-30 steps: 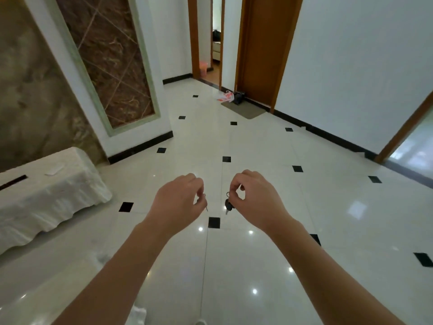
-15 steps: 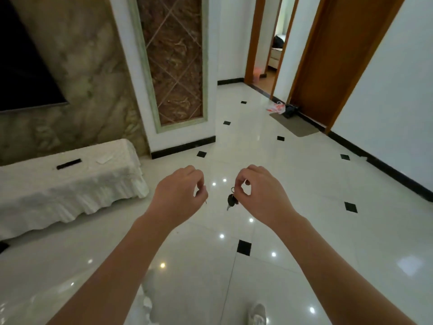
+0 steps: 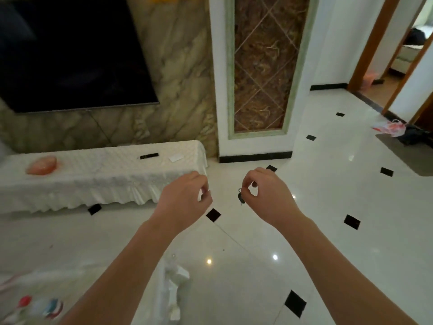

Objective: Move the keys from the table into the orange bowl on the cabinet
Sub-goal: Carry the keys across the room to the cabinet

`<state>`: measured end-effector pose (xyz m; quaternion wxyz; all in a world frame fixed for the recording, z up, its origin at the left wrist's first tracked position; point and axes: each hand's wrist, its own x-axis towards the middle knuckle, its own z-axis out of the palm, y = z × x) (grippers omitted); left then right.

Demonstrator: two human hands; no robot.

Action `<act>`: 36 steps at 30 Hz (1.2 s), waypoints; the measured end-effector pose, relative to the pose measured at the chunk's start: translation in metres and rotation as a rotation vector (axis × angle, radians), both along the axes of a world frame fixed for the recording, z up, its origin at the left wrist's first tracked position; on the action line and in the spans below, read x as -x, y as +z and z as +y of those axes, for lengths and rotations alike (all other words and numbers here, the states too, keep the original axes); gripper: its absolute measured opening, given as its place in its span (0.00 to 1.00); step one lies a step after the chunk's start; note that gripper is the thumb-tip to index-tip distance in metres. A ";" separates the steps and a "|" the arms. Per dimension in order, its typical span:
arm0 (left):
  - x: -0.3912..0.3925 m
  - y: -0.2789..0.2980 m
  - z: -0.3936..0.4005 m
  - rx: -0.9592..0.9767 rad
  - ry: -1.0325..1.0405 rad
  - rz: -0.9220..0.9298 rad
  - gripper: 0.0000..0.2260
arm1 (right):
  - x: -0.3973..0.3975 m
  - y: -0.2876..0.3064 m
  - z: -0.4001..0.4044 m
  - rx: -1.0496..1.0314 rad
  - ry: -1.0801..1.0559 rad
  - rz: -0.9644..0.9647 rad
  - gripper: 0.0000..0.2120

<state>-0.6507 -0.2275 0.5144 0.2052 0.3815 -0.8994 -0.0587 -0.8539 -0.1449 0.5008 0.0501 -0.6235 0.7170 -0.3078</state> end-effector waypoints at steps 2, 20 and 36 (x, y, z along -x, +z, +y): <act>0.002 0.002 -0.016 0.004 0.069 -0.004 0.05 | 0.006 0.000 -0.028 -0.005 0.059 -0.016 0.04; -0.028 -0.017 -0.224 -0.125 0.323 0.067 0.05 | -0.035 0.000 -0.280 -0.104 0.241 -0.076 0.03; -0.093 -0.007 -0.414 -0.113 0.550 0.091 0.05 | -0.102 0.010 -0.514 -0.108 0.428 -0.113 0.03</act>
